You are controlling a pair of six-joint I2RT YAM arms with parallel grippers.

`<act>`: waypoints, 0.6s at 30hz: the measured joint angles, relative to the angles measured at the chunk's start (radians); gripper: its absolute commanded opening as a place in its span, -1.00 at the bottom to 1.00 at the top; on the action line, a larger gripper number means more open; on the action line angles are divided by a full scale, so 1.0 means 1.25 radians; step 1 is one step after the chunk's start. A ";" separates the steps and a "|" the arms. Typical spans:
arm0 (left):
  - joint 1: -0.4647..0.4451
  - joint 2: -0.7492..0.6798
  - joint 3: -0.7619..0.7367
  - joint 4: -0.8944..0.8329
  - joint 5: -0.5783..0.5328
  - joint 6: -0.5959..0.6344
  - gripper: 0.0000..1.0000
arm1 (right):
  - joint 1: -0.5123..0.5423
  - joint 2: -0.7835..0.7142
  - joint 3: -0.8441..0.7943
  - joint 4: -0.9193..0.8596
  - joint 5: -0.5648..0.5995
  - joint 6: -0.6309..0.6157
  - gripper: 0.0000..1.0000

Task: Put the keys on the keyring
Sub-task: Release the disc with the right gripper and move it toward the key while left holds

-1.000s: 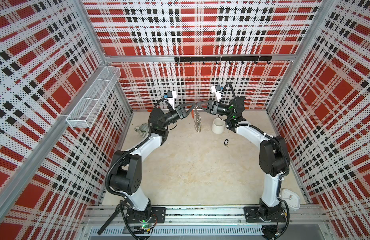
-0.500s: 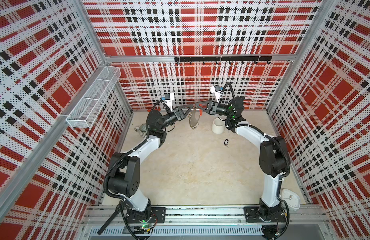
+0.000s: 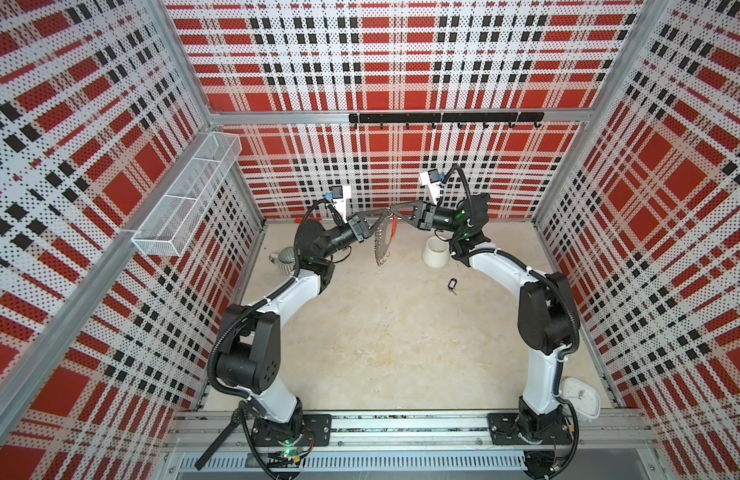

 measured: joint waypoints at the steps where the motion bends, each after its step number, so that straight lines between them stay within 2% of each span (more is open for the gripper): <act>1: 0.000 0.000 0.000 0.002 0.002 0.001 -1.00 | 0.000 0.000 0.000 0.001 0.000 0.001 -1.00; 9: 0.000 0.000 0.000 0.005 0.005 0.000 -1.00 | 0.000 0.000 0.000 0.005 0.002 0.010 -1.00; 10: 0.000 0.000 0.000 0.006 0.005 0.000 -1.00 | -0.001 0.000 0.000 0.005 0.002 0.010 -0.65; 13: -0.001 0.001 0.000 0.001 0.004 0.000 -1.00 | -0.010 -0.006 -0.014 0.009 0.011 0.011 -0.03; 16: -0.001 0.003 0.000 -0.009 0.001 0.002 -1.00 | -0.025 -0.055 -0.082 -0.026 0.033 -0.023 0.30; 18: -0.001 0.003 0.000 -0.009 -0.005 0.007 -1.00 | -0.051 -0.106 -0.127 -0.128 0.074 -0.094 0.55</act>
